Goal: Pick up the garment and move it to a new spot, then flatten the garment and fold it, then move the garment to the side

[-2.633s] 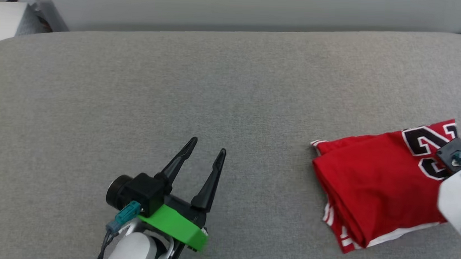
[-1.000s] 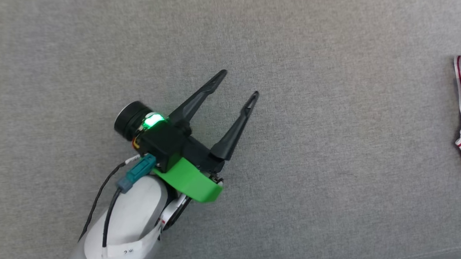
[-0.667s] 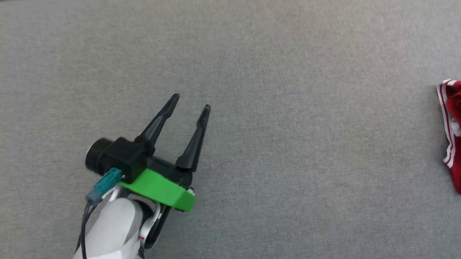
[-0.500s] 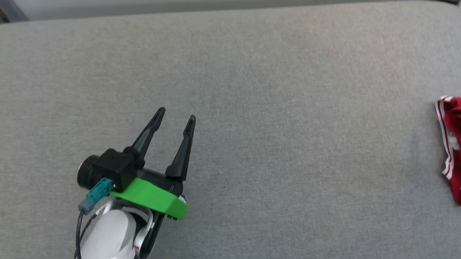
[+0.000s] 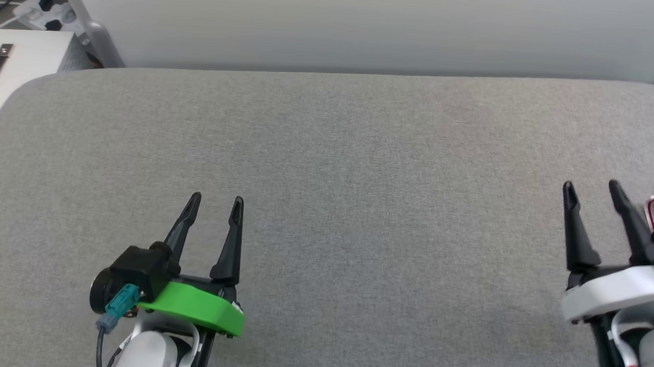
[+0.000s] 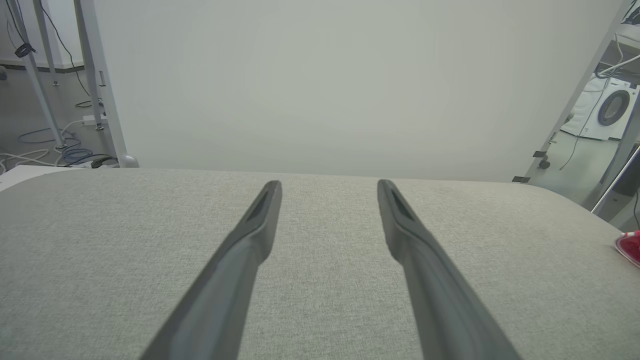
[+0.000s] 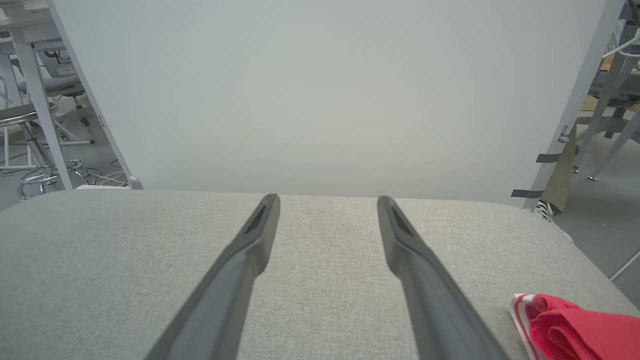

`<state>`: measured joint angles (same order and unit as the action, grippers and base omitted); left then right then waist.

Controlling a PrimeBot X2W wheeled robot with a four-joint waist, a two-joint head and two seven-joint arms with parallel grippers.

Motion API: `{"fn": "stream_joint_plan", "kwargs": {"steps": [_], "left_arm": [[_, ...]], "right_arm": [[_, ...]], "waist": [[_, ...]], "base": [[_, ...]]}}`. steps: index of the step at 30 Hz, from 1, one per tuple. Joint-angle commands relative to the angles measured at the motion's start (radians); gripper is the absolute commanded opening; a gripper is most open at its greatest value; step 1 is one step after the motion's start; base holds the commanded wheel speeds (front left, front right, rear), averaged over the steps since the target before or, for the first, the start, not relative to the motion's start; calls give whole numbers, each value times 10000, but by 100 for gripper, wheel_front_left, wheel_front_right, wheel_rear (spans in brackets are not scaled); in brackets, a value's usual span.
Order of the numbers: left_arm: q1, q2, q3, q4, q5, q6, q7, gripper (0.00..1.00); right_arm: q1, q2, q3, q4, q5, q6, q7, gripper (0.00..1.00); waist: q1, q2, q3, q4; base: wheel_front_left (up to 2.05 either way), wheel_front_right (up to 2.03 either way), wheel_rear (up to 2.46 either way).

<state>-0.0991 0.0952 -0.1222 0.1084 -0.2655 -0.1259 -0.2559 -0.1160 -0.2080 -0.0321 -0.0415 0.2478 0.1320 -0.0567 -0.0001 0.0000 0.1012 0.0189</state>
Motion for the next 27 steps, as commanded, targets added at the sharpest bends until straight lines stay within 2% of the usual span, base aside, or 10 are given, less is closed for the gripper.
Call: {"fn": "stream_joint_plan", "kwargs": {"steps": [1,9,14,27], "left_arm": [[178,-81,59,-63,105,12,-59,100],[465,-296,282,-297,256,-31,-59,100],[636,-367,189,-110,274,-44,-59,100],[647,-358,36,-3,236,-47,-59,100]], "right_arm": [[228,217,12,6,86,-13,-179,100],[914,976,-18,465,-193,-13,-1150,100],[1090,1239,82,949,-387,-13,-1519,100],[1048,1310,306,1499,-533,-13,-1802,100]], "waist": [[1,0,-234,241],[1,0,-293,409],[1,0,-322,449],[1,0,-388,429]], "base": [[0,0,0],[0,0,0],[0,0,0],[0,0,0]]}}
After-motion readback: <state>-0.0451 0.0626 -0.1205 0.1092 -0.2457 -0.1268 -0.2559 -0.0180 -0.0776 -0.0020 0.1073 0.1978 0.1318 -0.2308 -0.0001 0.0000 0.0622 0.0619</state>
